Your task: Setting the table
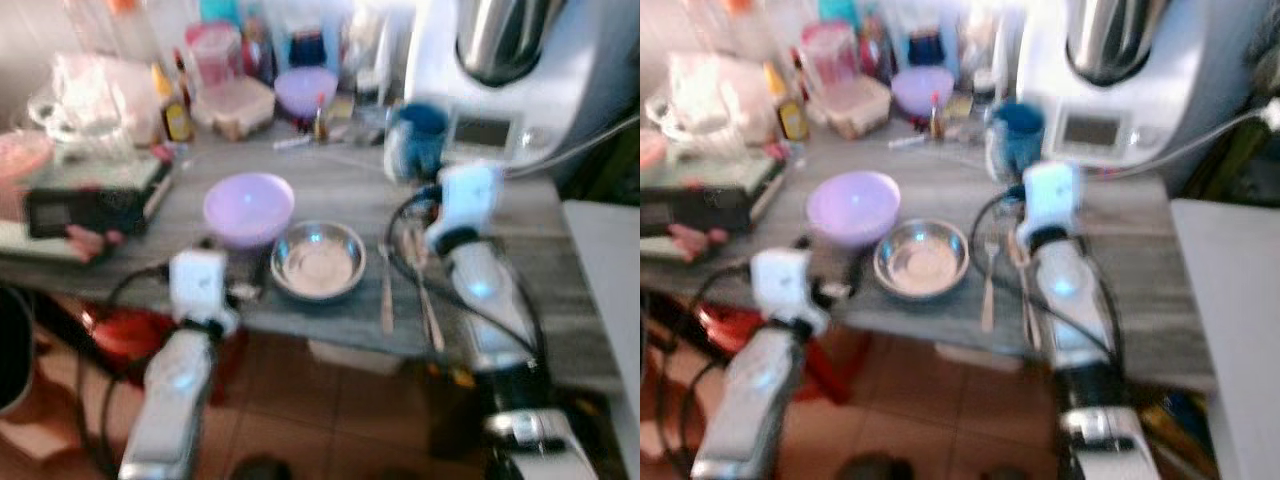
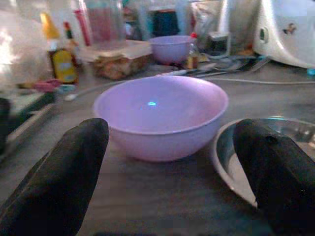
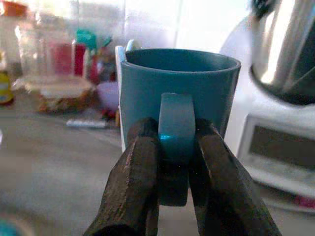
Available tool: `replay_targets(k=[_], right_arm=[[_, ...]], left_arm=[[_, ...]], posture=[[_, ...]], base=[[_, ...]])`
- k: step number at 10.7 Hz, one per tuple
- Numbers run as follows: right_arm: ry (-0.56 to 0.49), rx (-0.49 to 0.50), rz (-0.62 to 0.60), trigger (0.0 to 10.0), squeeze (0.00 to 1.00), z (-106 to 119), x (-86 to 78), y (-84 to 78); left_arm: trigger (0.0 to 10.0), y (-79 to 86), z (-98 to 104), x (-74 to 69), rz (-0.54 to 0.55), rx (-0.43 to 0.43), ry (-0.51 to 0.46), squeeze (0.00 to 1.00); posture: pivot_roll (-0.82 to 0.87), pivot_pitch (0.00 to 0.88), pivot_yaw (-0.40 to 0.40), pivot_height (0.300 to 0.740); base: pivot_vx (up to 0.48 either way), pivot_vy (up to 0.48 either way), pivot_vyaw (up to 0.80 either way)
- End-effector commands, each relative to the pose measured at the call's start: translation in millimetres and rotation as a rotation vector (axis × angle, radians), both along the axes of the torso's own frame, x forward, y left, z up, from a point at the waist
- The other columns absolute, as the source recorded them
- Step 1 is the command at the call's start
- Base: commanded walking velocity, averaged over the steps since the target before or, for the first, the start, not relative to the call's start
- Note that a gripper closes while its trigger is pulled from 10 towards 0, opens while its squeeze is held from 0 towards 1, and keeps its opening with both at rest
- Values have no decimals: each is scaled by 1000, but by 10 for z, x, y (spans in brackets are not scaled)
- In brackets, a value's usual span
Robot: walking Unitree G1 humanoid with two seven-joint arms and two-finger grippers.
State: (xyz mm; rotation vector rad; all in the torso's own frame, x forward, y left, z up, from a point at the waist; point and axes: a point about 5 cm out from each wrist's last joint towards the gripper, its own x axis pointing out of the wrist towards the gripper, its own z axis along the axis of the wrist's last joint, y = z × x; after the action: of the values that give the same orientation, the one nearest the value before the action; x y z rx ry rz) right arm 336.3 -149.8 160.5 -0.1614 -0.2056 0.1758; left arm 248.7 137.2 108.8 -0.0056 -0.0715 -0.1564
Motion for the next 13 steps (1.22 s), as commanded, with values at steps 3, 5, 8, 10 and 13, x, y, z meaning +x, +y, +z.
replay_targets(k=[3,5,8,10,13], right_arm=[[8,3,79,10000,0,41,74,-1],[23,11,138,10000,0,-23,70,23],[33,9,189,10000,0,-44,115,33],[40,1,185,10000,0,-66,144,11],[43,8,191,10000,0,-67,201,28]], left_arm=[[10000,78,-19,-95,37,14,25,0],[10000,87,-13,-122,41,14,31,0],[10000,87,5,-165,27,17,43,0],[10000,100,6,-199,21,22,53,0],[10000,196,45,-294,46,43,64,0]], posture=[[58,76,63,740],[64,82,65,740],[79,112,76,740],[90,124,83,740],[141,152,88,740]], base=[[0,0,0],[0,0,0],[0,0,0],[0,0,0],[0,0,0]])
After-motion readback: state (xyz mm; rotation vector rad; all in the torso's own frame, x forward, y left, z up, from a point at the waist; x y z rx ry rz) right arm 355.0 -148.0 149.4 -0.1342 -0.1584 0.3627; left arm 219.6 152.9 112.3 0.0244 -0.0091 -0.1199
